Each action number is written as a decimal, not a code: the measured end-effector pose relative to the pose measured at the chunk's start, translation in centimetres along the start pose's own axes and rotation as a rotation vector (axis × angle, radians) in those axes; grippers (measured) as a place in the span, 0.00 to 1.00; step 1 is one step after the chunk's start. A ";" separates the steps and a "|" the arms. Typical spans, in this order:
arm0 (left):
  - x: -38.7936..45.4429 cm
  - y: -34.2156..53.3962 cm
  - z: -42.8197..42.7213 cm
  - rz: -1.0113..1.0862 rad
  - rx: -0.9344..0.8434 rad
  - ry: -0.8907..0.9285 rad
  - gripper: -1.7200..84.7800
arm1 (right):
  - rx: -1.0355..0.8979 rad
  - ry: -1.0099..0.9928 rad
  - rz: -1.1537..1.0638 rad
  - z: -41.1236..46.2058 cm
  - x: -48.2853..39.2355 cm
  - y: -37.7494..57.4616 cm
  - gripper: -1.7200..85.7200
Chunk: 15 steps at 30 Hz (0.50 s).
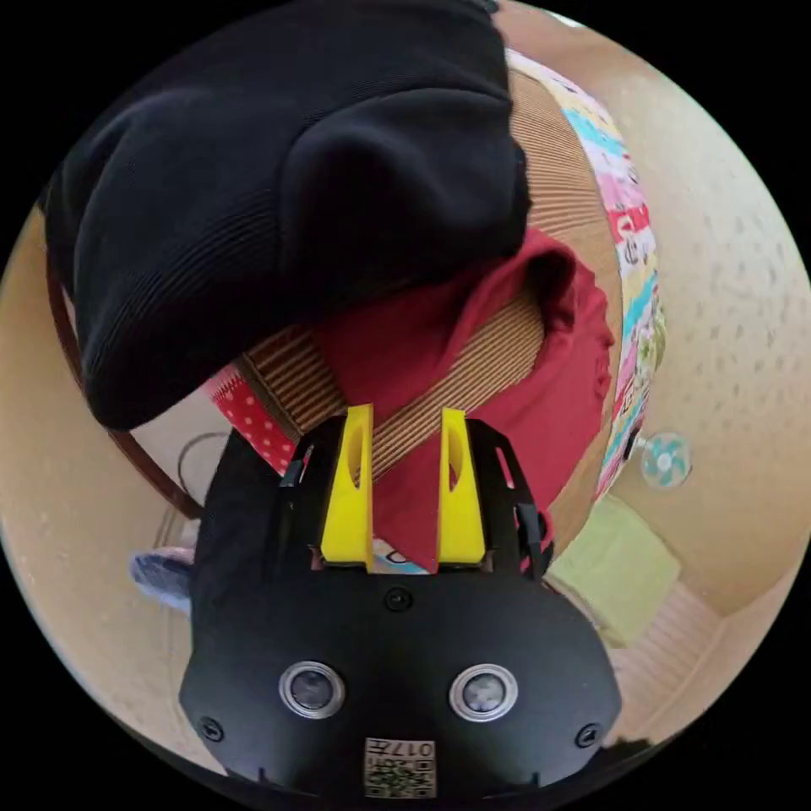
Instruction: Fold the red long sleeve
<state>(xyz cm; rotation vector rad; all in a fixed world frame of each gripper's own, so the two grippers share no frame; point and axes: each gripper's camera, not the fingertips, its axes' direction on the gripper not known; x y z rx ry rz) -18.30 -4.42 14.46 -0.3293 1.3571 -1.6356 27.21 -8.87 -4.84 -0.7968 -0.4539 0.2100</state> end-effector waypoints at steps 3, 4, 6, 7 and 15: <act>-5.5 0.7 0.5 -0.439 -0.002 0.350 0.16 | -0.013 0.032 -0.036 -1.6 -2.3 0.3 0.05; -6.3 1.2 0.8 -0.508 -0.007 0.406 0.17 | -0.019 0.052 -0.057 -2.1 -3.3 0.6 0.05; -8.5 3.2 1.9 -0.686 -0.001 0.571 0.17 | -0.028 0.071 -0.084 -2.7 -4.7 1.1 0.05; -8.9 3.7 2.3 -0.719 0.002 0.611 0.17 | -0.035 0.074 -0.091 -3.1 -5.2 1.5 0.05; -9.6 1.8 6.2 -0.847 0.126 0.892 0.10 | -0.030 -0.061 -0.026 -7.3 -4.8 3.2 0.05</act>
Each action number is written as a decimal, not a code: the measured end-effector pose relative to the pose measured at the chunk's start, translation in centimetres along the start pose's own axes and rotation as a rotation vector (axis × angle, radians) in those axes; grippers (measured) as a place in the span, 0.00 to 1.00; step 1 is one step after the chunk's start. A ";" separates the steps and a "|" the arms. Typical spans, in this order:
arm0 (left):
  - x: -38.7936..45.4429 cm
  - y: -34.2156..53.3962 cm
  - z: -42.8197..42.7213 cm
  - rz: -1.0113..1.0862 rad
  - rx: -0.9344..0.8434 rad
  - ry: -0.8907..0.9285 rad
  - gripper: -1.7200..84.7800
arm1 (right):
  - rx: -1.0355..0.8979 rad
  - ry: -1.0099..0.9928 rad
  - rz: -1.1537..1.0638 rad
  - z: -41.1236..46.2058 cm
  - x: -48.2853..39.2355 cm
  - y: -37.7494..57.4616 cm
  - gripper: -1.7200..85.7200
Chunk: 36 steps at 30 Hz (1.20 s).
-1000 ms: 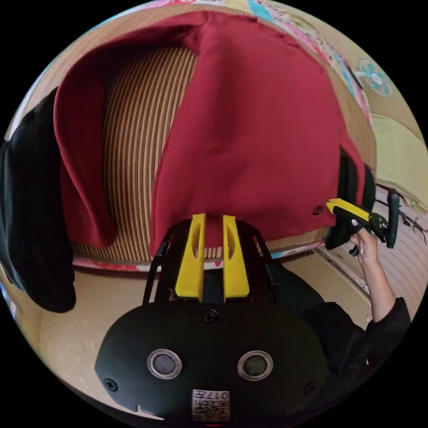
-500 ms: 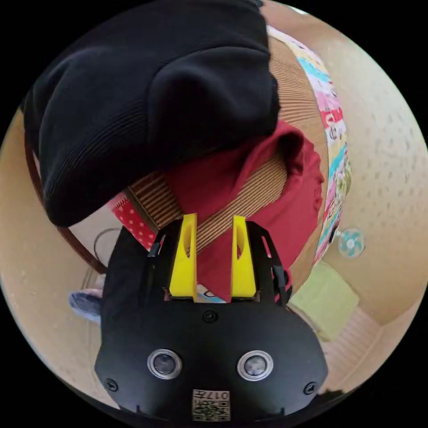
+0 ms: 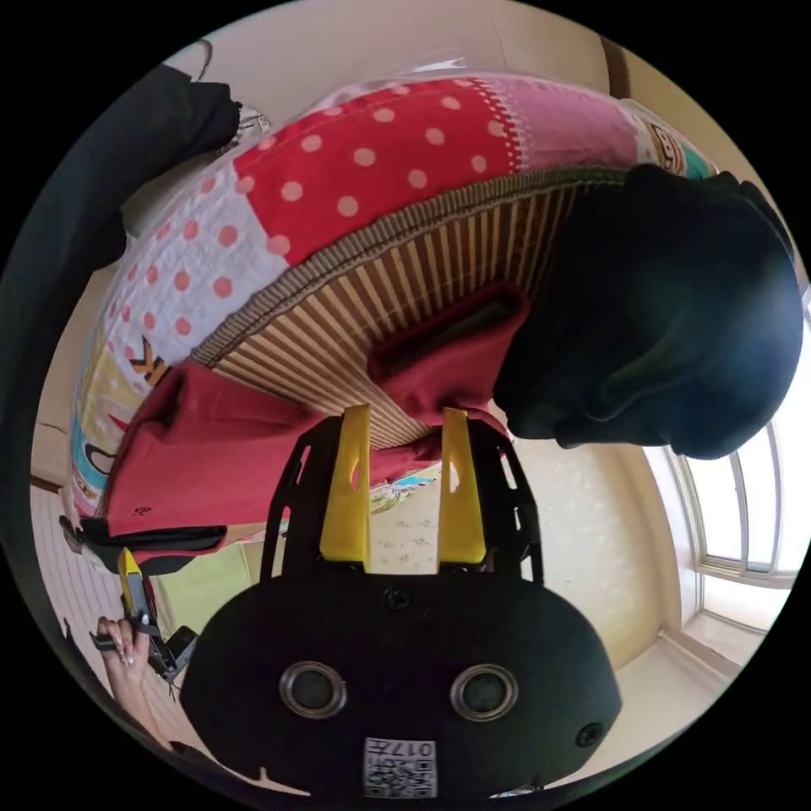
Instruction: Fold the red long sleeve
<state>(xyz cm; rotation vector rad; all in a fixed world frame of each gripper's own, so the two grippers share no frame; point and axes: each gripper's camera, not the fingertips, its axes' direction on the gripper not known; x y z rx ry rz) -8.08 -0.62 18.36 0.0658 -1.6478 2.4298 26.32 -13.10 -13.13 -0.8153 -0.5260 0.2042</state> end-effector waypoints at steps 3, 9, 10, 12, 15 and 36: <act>3.6 1.5 -0.2 0.128 0.005 -0.093 0.06 | -0.012 0.020 0.010 -2.3 0.6 0.4 0.05; 18.9 16.8 -3.0 1.005 -0.047 -0.159 0.06 | 0.012 0.018 0.010 -6.9 2.1 0.4 0.05; 20.2 18.4 -3.2 1.082 -0.030 -0.154 0.06 | 0.014 -0.002 0.016 -7.5 2.6 0.3 0.06; 24.3 24.7 -2.1 1.399 0.023 -0.163 0.06 | 0.019 -0.044 0.030 -8.6 3.4 0.2 0.06; 24.6 33.1 3.1 1.759 -0.044 -0.189 0.06 | 0.061 -0.147 0.044 -11.1 5.2 0.8 0.07; -26.3 42.9 13.0 1.693 -1.126 -1.006 0.11 | 0.572 -1.385 0.935 -13.8 33.0 5.5 0.16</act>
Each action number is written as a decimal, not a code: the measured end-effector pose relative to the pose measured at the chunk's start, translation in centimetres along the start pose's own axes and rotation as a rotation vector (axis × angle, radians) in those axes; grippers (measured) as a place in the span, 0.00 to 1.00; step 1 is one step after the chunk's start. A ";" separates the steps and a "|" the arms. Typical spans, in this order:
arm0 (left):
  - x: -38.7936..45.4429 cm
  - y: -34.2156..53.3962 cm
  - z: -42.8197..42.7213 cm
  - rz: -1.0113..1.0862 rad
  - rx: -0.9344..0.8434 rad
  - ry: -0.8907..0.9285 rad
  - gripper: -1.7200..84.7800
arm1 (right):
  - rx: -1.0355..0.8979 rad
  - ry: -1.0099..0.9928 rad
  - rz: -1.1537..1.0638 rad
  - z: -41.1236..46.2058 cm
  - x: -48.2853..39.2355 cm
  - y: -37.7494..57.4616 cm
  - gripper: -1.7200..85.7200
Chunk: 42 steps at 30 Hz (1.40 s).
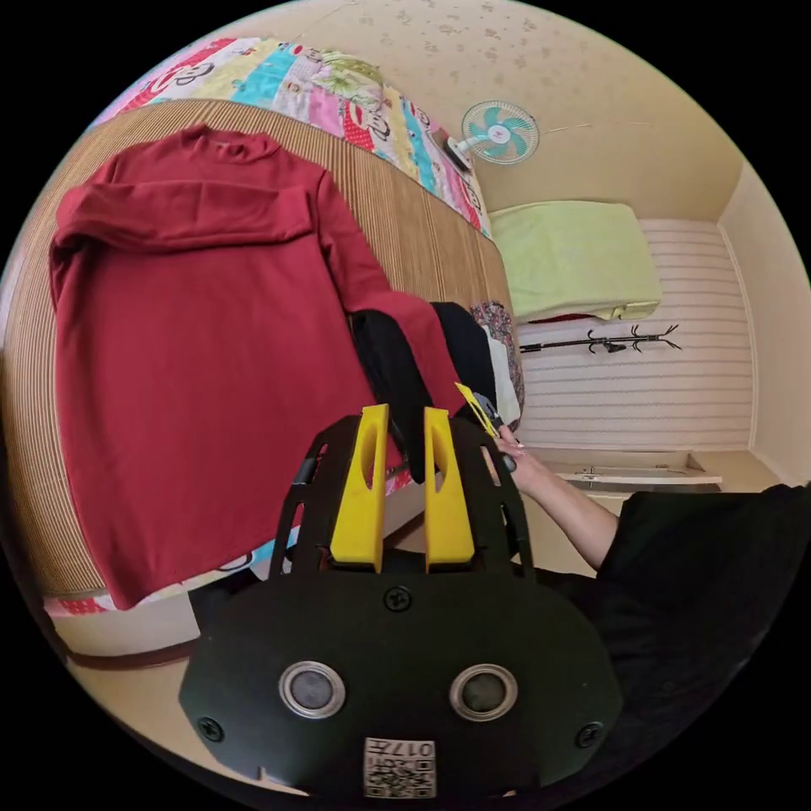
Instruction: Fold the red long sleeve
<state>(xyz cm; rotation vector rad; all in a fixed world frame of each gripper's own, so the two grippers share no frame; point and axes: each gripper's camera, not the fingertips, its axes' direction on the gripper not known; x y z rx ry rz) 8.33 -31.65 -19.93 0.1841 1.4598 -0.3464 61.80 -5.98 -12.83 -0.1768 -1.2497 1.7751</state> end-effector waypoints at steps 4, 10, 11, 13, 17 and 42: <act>-0.9 1.4 -2.0 -0.046 0.025 -0.079 0.11 | 0.133 -0.168 0.070 -0.7 0.0 -1.7 0.09; -2.6 3.1 -6.6 -0.174 0.155 -0.081 0.10 | 0.139 -0.160 -0.499 1.1 -16.4 1.9 0.05; -2.7 3.6 -7.4 -0.186 0.179 -0.083 0.10 | 0.101 -0.129 -0.676 3.3 -20.7 4.8 0.05; -2.9 4.3 -8.4 -0.204 0.198 -0.106 0.10 | -0.010 -0.071 -0.945 8.7 -25.6 10.4 0.06; -4.9 6.4 -10.1 -0.283 0.218 -0.108 0.11 | -0.419 0.080 -1.288 26.9 -24.9 24.0 0.06; -23.6 5.7 -16.3 -0.318 -0.194 -0.216 0.14 | -0.521 1.421 -0.942 20.6 15.8 20.6 0.15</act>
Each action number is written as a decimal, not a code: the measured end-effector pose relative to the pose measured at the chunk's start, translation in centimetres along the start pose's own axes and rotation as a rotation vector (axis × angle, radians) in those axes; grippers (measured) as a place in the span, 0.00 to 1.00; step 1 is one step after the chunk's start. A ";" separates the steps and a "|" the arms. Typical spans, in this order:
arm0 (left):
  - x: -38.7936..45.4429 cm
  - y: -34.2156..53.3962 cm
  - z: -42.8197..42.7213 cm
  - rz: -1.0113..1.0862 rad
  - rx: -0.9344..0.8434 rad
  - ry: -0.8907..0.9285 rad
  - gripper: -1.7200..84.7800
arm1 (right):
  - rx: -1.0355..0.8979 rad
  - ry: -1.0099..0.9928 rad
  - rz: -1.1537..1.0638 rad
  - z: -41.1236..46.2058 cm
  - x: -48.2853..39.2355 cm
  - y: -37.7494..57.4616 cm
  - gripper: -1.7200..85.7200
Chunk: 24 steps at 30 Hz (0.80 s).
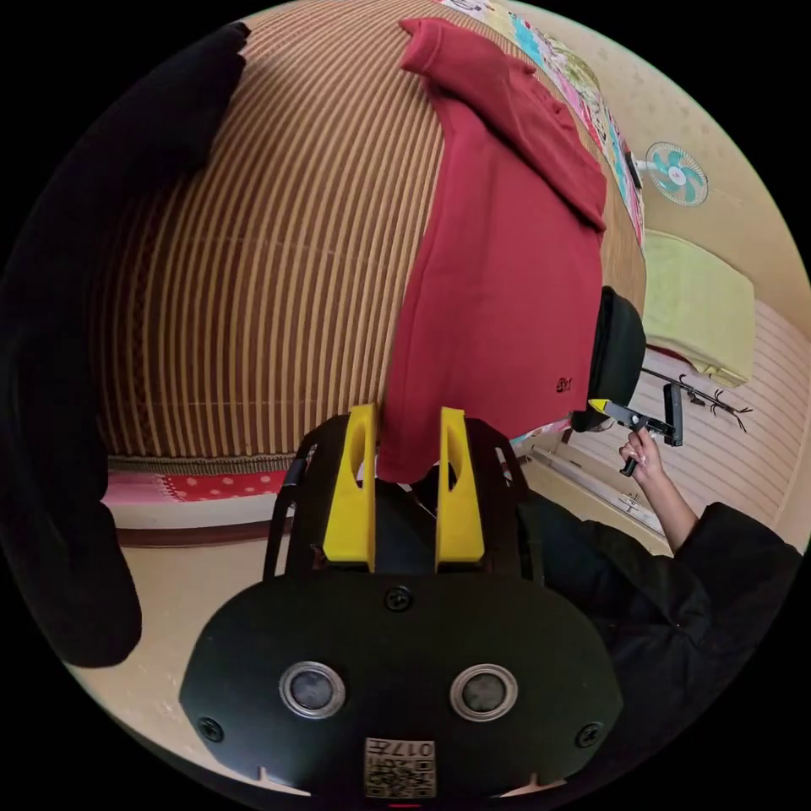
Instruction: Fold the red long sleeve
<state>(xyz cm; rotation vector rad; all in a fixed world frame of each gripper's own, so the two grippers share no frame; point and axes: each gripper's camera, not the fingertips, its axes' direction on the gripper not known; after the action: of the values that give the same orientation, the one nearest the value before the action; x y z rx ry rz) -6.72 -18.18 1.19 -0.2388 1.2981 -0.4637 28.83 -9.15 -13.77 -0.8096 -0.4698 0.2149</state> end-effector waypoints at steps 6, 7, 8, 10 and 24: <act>0.3 2.0 -2.7 -0.004 -0.018 -0.001 0.05 | 0.061 0.041 0.022 0.7 -1.4 1.5 0.16; 0.0 2.3 -3.5 -0.013 -0.015 0.005 0.05 | 0.064 0.042 0.019 0.8 -1.5 1.6 0.16; -0.7 2.9 -5.3 -0.035 0.008 0.013 0.04 | 0.068 0.053 0.007 0.9 -1.6 1.7 0.16; -1.9 3.8 -8.0 -0.061 0.044 0.011 0.04 | 0.068 0.080 -0.012 1.4 -1.6 1.7 0.17; -9.7 6.4 -14.9 -0.219 0.058 0.156 0.05 | -0.024 -0.139 0.082 6.6 1.3 4.9 0.11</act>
<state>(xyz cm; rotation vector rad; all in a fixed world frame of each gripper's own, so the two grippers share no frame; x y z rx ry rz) -21.69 -6.74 2.98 -0.3023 1.4152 -0.7174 26.72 -1.17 -13.03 -0.8411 -0.5714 0.3440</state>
